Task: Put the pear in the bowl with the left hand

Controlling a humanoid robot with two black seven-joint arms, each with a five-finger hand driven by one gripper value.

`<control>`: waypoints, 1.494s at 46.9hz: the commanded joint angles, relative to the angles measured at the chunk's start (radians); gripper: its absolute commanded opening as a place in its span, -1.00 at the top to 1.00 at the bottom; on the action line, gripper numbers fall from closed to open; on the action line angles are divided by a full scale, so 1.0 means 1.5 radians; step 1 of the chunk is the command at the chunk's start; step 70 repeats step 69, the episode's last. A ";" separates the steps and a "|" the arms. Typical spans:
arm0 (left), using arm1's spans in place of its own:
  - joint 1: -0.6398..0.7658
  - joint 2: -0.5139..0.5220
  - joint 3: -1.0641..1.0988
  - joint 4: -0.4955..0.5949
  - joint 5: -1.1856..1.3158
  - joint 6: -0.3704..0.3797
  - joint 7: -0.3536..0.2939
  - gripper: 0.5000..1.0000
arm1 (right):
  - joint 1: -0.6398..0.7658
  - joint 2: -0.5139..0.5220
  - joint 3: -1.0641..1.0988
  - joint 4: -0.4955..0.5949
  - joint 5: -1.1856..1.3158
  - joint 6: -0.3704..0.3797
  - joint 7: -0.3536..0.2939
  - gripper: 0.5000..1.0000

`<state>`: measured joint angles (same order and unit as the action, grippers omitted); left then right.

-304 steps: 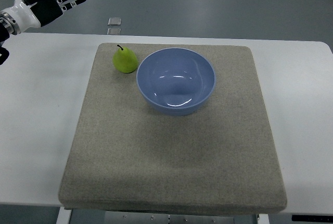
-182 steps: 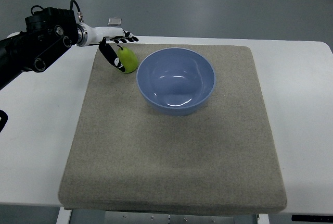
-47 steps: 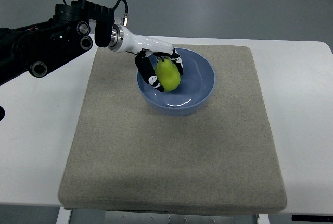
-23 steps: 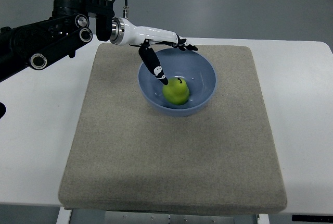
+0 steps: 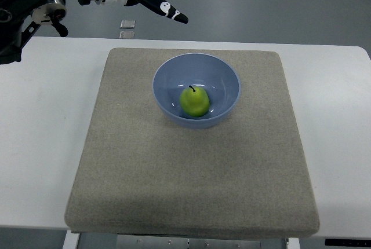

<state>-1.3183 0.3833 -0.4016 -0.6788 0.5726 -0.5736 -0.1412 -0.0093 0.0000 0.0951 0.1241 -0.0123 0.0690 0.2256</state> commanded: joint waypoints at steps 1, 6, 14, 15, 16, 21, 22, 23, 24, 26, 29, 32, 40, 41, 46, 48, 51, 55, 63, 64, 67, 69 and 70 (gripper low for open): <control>0.013 0.000 0.000 0.050 -0.097 0.003 0.005 -0.99 | 0.000 0.000 0.000 0.000 0.000 0.000 0.000 -0.69; 0.028 0.002 0.003 0.104 -0.164 0.001 0.007 -0.99 | 0.000 0.000 0.000 0.000 0.000 0.000 0.000 -0.70; 0.055 0.001 -0.002 0.168 -0.233 0.002 0.008 -0.99 | 0.000 0.000 0.000 0.000 0.000 0.000 0.000 -0.70; 0.061 0.001 -0.002 0.174 -0.248 0.002 0.008 -0.99 | 0.000 0.000 0.000 0.000 0.000 0.000 0.000 -0.70; 0.067 0.001 -0.002 0.180 -0.260 0.002 0.009 -0.99 | 0.000 0.000 0.000 -0.001 0.000 0.000 0.000 -0.70; 0.091 0.001 -0.003 0.194 -0.311 0.002 0.010 -0.99 | 0.000 0.000 0.000 0.000 0.000 0.000 0.000 -0.70; 0.094 0.001 -0.003 0.194 -0.321 0.002 0.010 -0.99 | 0.000 0.000 0.000 0.000 0.000 0.000 0.000 -0.70; 0.099 0.000 -0.003 0.195 -0.332 0.002 0.010 -0.99 | 0.000 0.000 0.000 0.000 -0.001 0.000 0.000 -0.70; 0.102 0.001 -0.003 0.195 -0.343 0.003 0.010 -0.99 | 0.000 0.000 0.000 -0.001 0.000 0.000 0.000 -0.70; 0.109 0.000 -0.003 0.195 -0.367 0.003 0.011 -0.99 | 0.000 0.000 0.000 0.000 0.000 0.000 0.000 -0.70; 0.115 0.000 -0.003 0.201 -0.406 0.003 0.012 -0.99 | 0.000 0.000 0.000 -0.001 0.000 0.000 0.000 -0.70; 0.119 -0.002 -0.002 0.207 -0.441 0.004 0.014 -0.98 | 0.000 0.000 0.000 0.000 0.000 0.000 0.000 -0.70; 0.133 -0.006 -0.003 0.207 -0.480 0.004 0.049 -0.99 | 0.000 0.000 0.001 0.002 0.002 0.007 0.000 -0.70; 0.134 -0.006 -0.004 0.207 -0.484 0.004 0.050 -0.99 | 0.000 0.000 0.001 0.003 0.002 0.008 0.000 -0.70; 0.141 -0.006 -0.003 0.207 -0.509 0.003 0.052 -0.99 | 0.000 0.000 0.001 0.005 -0.001 0.008 0.000 -0.70; 0.145 -0.006 -0.003 0.207 -0.515 0.002 0.054 -0.99 | 0.000 0.000 0.001 0.005 0.000 0.007 0.000 -0.70; 0.151 -0.006 -0.004 0.206 -0.518 -0.001 0.064 -0.99 | 0.000 0.000 0.001 0.005 0.000 0.007 0.000 -0.70; 0.158 -0.006 -0.005 0.204 -0.520 -0.003 0.069 -0.99 | 0.000 0.000 0.002 0.006 0.000 0.008 0.000 -0.70; 0.167 -0.007 -0.017 0.202 -0.520 -0.003 0.072 -0.99 | 0.002 0.000 0.002 0.010 0.000 0.008 0.000 -0.70; 0.167 -0.007 -0.018 0.202 -0.520 -0.003 0.073 -0.99 | 0.003 0.000 0.002 0.010 0.000 0.007 0.001 -0.70; 0.167 -0.006 -0.018 0.202 -0.520 -0.003 0.076 -0.99 | 0.003 0.000 0.002 0.010 0.000 0.006 0.004 -0.70; 0.167 -0.006 -0.018 0.202 -0.520 -0.003 0.076 -0.99 | 0.003 0.000 0.002 0.010 0.000 0.004 0.005 -0.70; 0.167 -0.006 -0.018 0.202 -0.520 -0.003 0.076 -0.99 | 0.003 0.000 0.002 0.010 0.000 0.004 0.005 -0.70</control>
